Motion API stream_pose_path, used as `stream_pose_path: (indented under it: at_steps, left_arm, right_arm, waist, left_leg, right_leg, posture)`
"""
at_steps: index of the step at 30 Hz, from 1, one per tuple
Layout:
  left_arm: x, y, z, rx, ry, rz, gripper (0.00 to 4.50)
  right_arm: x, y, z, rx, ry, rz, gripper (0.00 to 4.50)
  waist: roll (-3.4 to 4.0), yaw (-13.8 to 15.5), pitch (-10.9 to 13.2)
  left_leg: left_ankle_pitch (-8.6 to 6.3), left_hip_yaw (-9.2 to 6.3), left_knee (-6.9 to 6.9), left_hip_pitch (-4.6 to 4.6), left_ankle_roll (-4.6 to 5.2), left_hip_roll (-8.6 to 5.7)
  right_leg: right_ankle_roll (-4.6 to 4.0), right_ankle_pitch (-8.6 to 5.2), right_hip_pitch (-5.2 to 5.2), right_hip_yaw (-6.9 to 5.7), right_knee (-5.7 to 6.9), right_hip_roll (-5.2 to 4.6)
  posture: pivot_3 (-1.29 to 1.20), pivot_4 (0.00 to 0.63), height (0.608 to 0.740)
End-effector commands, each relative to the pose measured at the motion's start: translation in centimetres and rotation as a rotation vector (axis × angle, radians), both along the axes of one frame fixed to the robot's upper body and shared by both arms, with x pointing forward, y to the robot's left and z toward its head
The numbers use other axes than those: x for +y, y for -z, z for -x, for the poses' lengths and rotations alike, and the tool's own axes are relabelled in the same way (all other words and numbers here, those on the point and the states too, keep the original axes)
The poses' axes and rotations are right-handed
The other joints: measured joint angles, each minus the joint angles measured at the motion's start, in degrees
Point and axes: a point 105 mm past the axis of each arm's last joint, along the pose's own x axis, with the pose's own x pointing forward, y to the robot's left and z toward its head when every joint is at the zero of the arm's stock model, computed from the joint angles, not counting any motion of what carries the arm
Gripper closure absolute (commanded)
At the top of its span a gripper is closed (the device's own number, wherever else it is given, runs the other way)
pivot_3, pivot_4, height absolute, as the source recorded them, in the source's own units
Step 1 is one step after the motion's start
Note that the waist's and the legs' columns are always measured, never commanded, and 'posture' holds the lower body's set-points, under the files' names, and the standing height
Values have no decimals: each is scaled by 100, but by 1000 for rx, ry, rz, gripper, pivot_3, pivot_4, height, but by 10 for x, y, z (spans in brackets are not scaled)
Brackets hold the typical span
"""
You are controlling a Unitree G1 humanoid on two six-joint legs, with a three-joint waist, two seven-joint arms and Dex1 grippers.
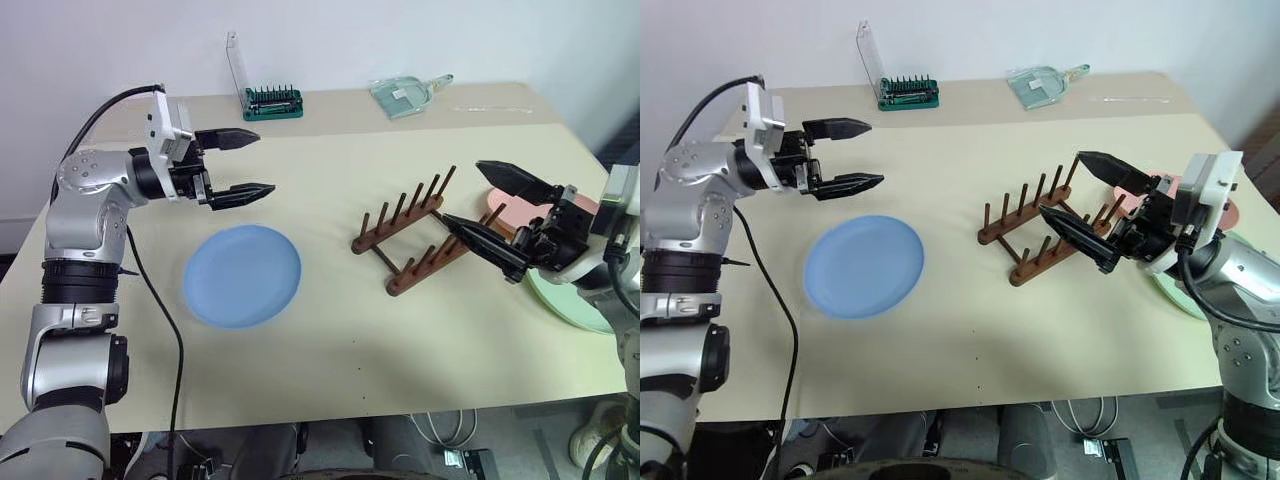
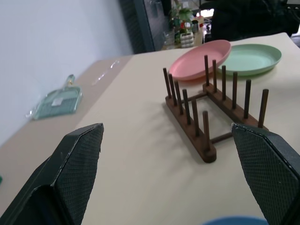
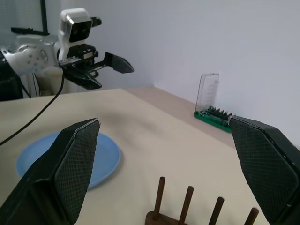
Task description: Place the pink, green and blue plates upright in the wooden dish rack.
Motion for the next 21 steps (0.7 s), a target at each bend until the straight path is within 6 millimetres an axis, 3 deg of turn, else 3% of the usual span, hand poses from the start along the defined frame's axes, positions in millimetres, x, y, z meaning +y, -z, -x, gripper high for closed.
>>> stream_pose_path:
  at_steps: [1, 9, 16, 21]
  left_arm:
    - [4, -11, 1, -50, -11, 5, 0]
    - [2, 0, 6, -26, -38, 23, 0]
    - [-2, 4, -3, -39, -66, 13, 0]
    - [-16, 10, 3, 0, -35, -11, 0]
  right_arm:
    - [1, -9, 3, -55, -6, 0, 23]
    - [-3, -13, -1, -42, -35, 11, 23]
    - [-5, -17, -2, -56, -26, 10, 23]
    - [-20, -14, -3, -41, 2, 26, 23]
  waist:
    - [0, 4, 0]
    - [0, 5, 0]
    - [0, 14, 0]
    - [0, 10, 0]
  left_leg:
    - [0, 0, 0, 0, 0, 0]
    - [0, 0, 0, 0, 0, 0]
    - [0, 0, 1, 0, 0, 0]
    - [0, 0, 1, -1, 0, 0]
  right_leg:
    - [0, 0, 0, 0, 0, 0]
    - [0, 0, 0, 1, 0, 0]
    - [0, 0, 2, 0, 1, -1]
    - [0, 0, 1, 0, 0, -1]
  posture:
    - [0, 150, 740]
    - [0, 150, 740]
    - [0, 150, 740]
    - [0, 150, 740]
